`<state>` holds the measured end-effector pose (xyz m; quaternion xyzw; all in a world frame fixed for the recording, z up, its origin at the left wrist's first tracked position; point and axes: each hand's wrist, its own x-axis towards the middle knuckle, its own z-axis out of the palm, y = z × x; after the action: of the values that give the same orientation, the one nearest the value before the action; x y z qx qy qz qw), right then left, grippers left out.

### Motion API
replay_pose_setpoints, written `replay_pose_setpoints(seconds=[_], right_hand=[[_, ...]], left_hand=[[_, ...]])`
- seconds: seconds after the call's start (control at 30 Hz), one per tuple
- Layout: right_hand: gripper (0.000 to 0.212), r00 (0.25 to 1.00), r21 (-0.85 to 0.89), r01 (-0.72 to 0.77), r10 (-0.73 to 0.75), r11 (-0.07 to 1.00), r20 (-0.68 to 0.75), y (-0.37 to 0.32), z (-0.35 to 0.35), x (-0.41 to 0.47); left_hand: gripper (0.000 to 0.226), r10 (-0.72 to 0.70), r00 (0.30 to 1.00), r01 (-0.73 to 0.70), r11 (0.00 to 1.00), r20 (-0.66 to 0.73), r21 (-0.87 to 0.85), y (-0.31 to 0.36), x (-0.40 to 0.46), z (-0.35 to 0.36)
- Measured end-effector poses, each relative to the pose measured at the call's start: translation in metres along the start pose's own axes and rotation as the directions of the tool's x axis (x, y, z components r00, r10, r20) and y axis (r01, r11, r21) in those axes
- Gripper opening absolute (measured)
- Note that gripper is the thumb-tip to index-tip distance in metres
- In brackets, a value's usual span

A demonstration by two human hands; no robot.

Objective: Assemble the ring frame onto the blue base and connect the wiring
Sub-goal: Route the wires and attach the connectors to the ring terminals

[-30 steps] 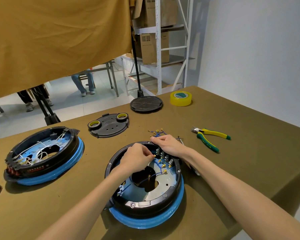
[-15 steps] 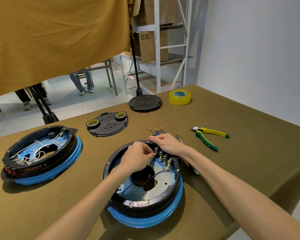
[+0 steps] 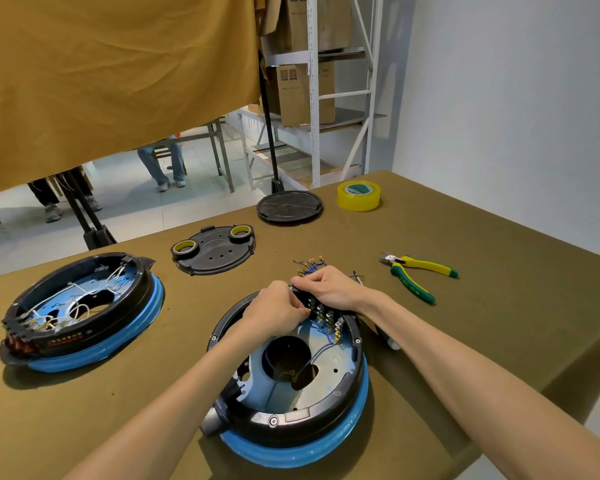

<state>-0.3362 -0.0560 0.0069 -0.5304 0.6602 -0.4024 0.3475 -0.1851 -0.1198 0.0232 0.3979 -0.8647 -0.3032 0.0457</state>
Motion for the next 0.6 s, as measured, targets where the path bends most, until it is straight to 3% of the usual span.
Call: replay_pose_setpoints(seconds=[0.17, 0.23, 0.33, 0.4, 0.43, 0.5, 0.6], right_hand=[[0.043, 0.995, -0.087, 0.002, 0.007, 0.996, 0.098, -0.014, 0.0, -0.001], [0.053, 1.0, -0.199, 0.002, -0.005, 0.98, -0.014, -0.012, -0.001, -0.004], [0.048, 0.97, -0.34, -0.037, -0.047, 0.94, -0.237, -0.005, -0.008, -0.023], [0.038, 0.99, -0.413, -0.06, 0.001, 0.909, -0.141, -0.002, -0.011, -0.04], [0.037, 0.997, -0.453, -0.052, 0.023, 0.89, -0.068, -0.001, -0.012, -0.047], [0.039, 1.0, -0.492, -0.004, 0.013, 0.87, 0.016, 0.0, -0.014, -0.053], [0.04, 0.998, -0.368, 0.034, -0.01, 0.929, 0.067, -0.001, -0.023, -0.054]], left_hand=[[0.03, 0.071, 0.996, -0.069, 0.997, -0.053, 0.025, -0.003, -0.023, -0.007], [0.023, 0.128, 0.984, -0.124, 0.991, -0.123, 0.041, -0.008, -0.036, -0.011], [0.015, 0.261, 0.899, -0.262, 0.964, -0.352, 0.044, -0.019, -0.052, -0.014], [0.017, 0.355, 0.82, -0.342, 0.933, -0.448, 0.114, -0.025, -0.049, -0.015], [0.024, 0.387, 0.819, -0.348, 0.922, -0.423, 0.17, -0.027, -0.044, -0.016], [0.043, 0.387, 0.882, -0.328, 0.913, -0.267, 0.241, -0.028, -0.034, -0.017], [0.046, 0.332, 0.935, -0.28, 0.907, -0.127, 0.313, -0.032, -0.027, -0.015]])
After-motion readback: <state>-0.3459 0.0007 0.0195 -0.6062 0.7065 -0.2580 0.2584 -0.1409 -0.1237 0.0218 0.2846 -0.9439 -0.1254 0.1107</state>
